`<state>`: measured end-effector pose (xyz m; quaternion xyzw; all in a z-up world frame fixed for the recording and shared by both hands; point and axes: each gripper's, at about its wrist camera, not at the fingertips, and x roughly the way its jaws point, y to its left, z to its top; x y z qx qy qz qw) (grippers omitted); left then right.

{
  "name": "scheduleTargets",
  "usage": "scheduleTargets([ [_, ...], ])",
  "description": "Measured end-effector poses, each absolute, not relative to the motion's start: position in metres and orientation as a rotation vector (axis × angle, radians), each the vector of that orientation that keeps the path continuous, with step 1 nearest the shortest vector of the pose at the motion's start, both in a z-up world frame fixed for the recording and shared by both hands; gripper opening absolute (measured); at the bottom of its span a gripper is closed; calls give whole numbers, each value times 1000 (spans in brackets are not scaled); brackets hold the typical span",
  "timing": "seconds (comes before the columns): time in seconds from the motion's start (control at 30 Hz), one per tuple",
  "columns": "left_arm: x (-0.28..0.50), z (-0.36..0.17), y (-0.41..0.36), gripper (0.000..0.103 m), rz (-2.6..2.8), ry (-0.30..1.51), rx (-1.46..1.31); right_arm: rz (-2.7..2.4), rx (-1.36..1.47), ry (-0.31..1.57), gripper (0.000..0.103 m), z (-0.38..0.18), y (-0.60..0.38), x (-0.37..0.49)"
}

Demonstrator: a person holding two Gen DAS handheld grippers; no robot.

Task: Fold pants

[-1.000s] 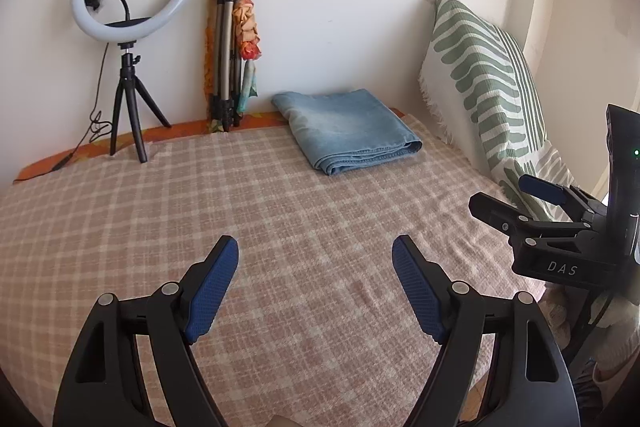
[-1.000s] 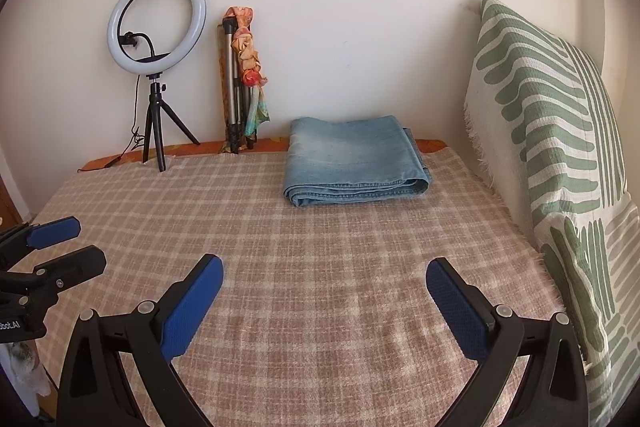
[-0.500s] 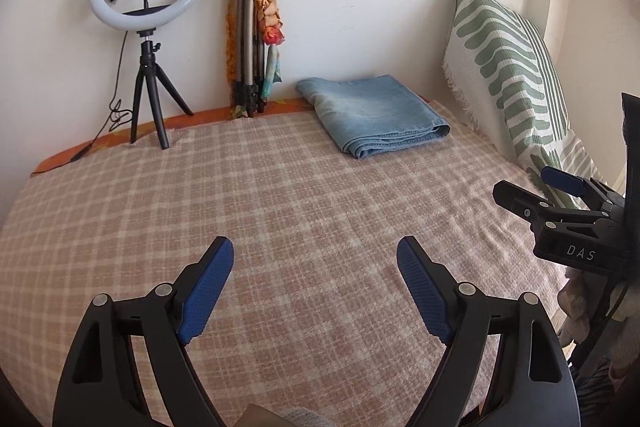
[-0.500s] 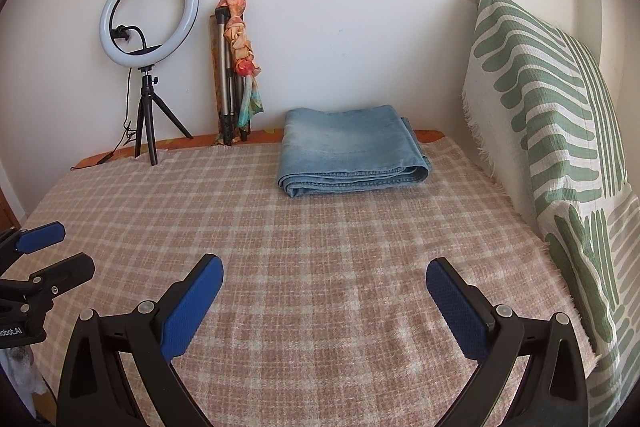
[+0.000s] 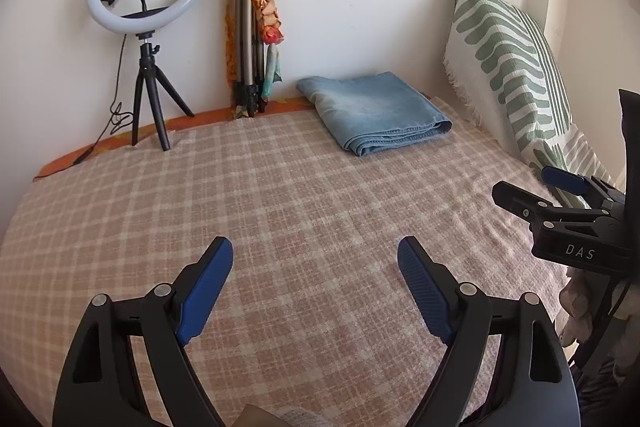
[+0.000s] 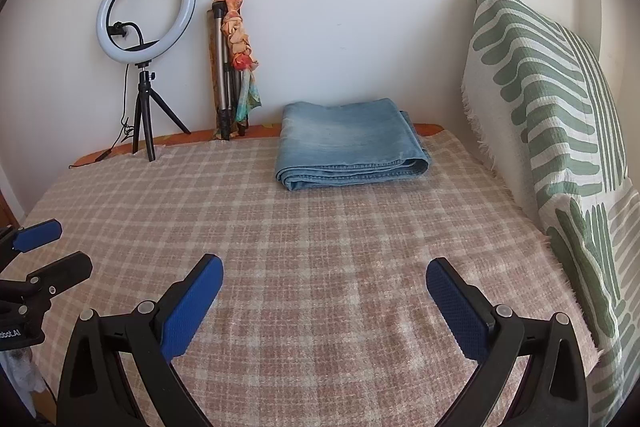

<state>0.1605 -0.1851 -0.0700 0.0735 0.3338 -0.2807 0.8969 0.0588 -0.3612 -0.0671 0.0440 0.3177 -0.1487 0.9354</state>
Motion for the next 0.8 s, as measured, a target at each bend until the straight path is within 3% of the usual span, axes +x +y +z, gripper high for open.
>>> scheduleTargets([
  [0.8, 158, -72, -189, 85, -592, 706, 143, -309, 89, 649, 103, -67, -363, 57],
])
